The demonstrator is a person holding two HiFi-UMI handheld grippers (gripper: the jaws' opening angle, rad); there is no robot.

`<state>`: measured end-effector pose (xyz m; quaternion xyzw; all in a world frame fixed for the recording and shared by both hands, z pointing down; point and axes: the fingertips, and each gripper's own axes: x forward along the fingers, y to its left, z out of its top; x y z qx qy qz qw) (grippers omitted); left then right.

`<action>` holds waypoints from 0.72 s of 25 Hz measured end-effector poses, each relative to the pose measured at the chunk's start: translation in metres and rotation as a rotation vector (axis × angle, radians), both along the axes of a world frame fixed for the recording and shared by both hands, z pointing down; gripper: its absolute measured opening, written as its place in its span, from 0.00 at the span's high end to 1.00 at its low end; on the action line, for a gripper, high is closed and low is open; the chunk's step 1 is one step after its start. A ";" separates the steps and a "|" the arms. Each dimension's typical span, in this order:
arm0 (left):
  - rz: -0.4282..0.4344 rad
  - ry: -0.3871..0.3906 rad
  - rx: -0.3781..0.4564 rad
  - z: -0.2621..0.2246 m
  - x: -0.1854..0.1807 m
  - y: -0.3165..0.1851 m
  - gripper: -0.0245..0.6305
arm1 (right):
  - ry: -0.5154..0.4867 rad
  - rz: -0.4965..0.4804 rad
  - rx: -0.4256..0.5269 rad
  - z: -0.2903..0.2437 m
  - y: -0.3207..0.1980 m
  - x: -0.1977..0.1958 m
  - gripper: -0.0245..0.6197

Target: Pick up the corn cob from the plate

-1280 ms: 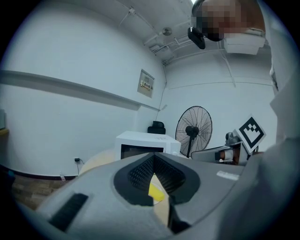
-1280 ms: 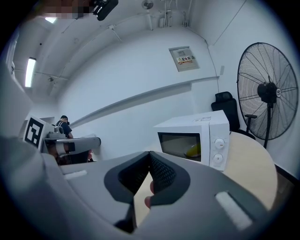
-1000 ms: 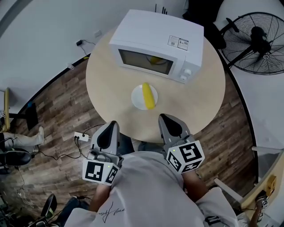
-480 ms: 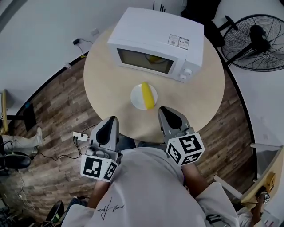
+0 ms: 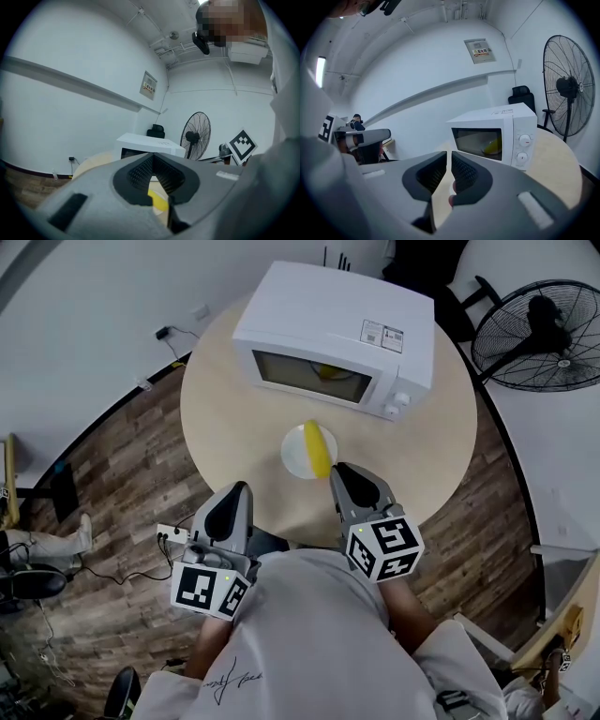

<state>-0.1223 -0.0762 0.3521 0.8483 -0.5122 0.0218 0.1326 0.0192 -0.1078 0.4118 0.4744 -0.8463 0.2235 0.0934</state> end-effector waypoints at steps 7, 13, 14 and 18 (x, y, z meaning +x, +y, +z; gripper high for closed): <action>-0.035 0.015 -0.036 0.009 -0.012 0.005 0.98 | 0.022 -0.019 -0.039 0.017 -0.006 -0.012 0.88; -0.047 0.007 -0.059 0.018 -0.017 0.009 0.98 | 0.041 -0.016 -0.076 0.034 -0.011 -0.015 0.87; -0.046 0.004 -0.060 0.018 -0.017 0.008 0.98 | 0.044 -0.015 -0.082 0.036 -0.012 -0.015 0.86; -0.043 -0.006 -0.068 0.020 -0.018 0.006 0.98 | 0.059 -0.022 -0.095 0.044 -0.017 -0.018 0.81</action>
